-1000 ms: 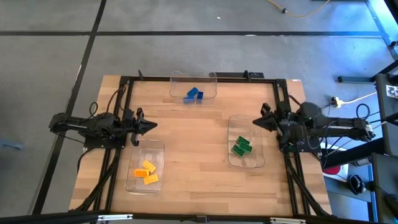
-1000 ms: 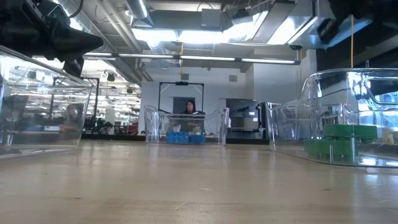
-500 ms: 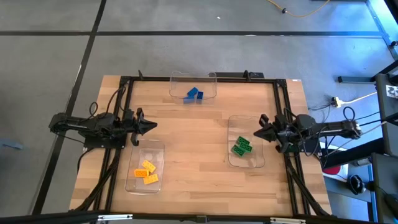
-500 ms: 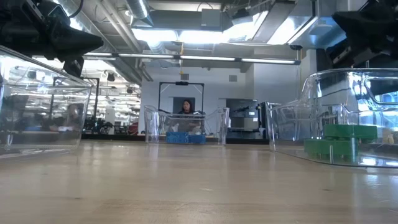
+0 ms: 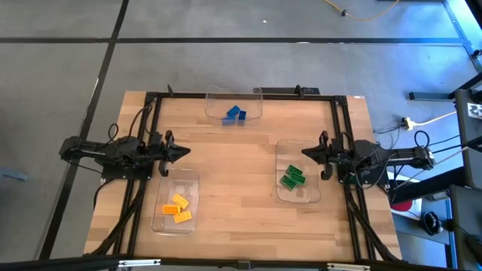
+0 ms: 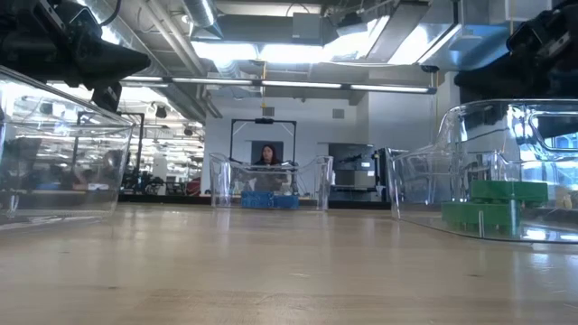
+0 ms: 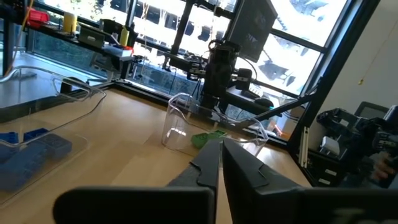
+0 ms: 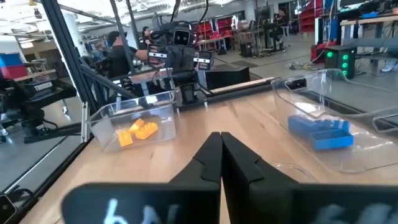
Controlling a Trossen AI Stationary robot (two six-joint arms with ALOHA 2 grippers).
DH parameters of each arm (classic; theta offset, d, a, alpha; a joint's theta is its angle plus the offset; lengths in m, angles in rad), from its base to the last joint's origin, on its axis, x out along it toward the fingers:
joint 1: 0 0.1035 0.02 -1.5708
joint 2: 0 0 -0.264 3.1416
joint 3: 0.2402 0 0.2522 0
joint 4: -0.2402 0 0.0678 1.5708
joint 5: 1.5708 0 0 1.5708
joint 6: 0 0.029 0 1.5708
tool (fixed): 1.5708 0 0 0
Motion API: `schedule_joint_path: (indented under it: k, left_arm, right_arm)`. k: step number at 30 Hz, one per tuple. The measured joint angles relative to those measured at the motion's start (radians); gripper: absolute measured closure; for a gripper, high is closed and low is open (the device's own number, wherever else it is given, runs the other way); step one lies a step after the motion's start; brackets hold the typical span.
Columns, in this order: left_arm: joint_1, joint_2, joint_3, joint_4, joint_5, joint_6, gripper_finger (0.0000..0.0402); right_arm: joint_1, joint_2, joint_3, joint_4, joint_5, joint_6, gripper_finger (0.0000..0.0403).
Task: Sort & place blocks by color
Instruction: Return to Home Position
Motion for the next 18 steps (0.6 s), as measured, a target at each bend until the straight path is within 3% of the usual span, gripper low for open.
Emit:
schedule_joint_path:
  k: [10, 18]
  left_arm:
    - [0.0, 0.0, 0.0, 0.0, 0.0, 0.0, 0.0376]
    - [0.0, 0.0, 0.0, 0.0, 0.0, 0.0, 0.0387]
  right_arm:
    - [0.0, 0.002, 0.0, 0.001, 0.0, -0.015, 0.0384]
    - [0.0, 0.003, 0.0, 0.001, 0.0, -0.015, 0.0382]
